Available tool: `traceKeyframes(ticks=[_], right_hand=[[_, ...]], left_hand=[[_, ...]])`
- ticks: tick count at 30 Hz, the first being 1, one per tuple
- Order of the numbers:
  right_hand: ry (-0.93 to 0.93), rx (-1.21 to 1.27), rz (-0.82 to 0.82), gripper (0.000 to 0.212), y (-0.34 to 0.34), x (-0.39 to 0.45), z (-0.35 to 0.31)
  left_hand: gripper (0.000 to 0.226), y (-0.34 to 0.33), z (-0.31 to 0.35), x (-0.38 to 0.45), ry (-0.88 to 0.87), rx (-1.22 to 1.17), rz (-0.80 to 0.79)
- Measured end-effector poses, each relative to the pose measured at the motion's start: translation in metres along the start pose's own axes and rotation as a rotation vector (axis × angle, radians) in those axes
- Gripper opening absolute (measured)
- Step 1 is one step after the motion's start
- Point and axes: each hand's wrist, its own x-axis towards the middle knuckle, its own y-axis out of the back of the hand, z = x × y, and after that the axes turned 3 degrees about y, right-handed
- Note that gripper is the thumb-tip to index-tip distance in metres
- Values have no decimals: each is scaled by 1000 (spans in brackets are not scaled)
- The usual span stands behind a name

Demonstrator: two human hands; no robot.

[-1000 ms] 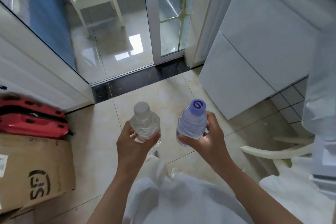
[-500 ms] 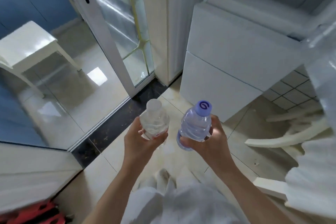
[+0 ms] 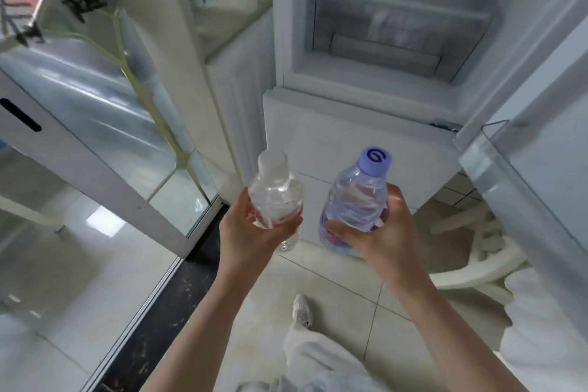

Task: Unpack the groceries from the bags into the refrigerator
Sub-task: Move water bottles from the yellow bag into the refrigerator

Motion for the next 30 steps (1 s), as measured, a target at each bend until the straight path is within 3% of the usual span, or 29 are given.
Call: traceKeyframes(ticks=[9, 12, 16, 20, 24, 30], right_hand=[[138, -79, 150, 57, 32, 149, -22], [171, -107, 223, 61, 45, 190, -34], [166, -71, 300, 71, 58, 237, -46], [172, -13, 394, 55, 67, 278, -61], [198, -14, 491, 57, 74, 322, -78], [238, -106, 635, 54, 90, 389, -106]], left_hand=[[67, -72, 83, 127, -139, -52, -96], [67, -92, 109, 162, -198, -79, -135], [55, -121, 147, 212, -277, -105, -163], [49, -148, 186, 260, -357, -133, -210], [48, -172, 224, 310, -415, -176, -276], [68, -215, 278, 377, -512, -265, -327]])
